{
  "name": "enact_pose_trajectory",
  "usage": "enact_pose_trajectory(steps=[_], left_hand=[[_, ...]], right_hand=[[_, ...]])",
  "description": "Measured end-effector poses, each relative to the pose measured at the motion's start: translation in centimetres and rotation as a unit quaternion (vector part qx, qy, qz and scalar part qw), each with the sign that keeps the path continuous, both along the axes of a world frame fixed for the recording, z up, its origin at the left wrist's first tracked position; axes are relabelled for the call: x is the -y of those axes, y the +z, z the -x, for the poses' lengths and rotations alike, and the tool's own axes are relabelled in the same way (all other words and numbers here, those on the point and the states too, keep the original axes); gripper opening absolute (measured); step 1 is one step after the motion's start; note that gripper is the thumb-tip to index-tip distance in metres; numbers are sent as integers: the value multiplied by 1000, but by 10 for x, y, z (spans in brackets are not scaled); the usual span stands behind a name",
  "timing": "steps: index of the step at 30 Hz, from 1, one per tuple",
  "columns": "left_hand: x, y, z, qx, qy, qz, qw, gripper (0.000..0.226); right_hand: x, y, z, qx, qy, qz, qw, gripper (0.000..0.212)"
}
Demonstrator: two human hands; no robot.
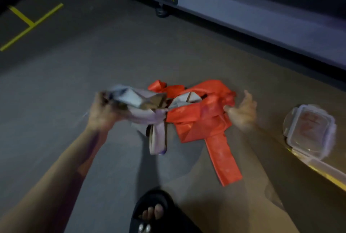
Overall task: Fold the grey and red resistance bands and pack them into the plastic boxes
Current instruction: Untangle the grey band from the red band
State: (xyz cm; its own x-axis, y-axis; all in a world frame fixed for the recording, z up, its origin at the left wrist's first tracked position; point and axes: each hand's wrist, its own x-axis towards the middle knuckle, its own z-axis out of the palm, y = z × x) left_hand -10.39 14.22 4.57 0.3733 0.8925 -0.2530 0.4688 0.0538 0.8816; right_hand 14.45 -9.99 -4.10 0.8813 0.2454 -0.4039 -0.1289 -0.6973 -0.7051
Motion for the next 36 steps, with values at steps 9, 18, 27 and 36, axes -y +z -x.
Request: enact_pose_trajectory(steps=[9,18,27,36], left_hand=[[25,-49,-7,-245,-272,-184,912,33],[52,-93,-29,-392,-347,-208,826,31],[29,-26,-29,-216,-412,-43,884,46],[32,7,-42,-81,-212,-11,974,29]], right_hand=[[-22,-5,49,149,226,-30,962,61],[-35,-16,83,46,444,141,883,77],[-20,13,40,215,360,68,905,33],[-18,14,49,213,338,-112,910,67]])
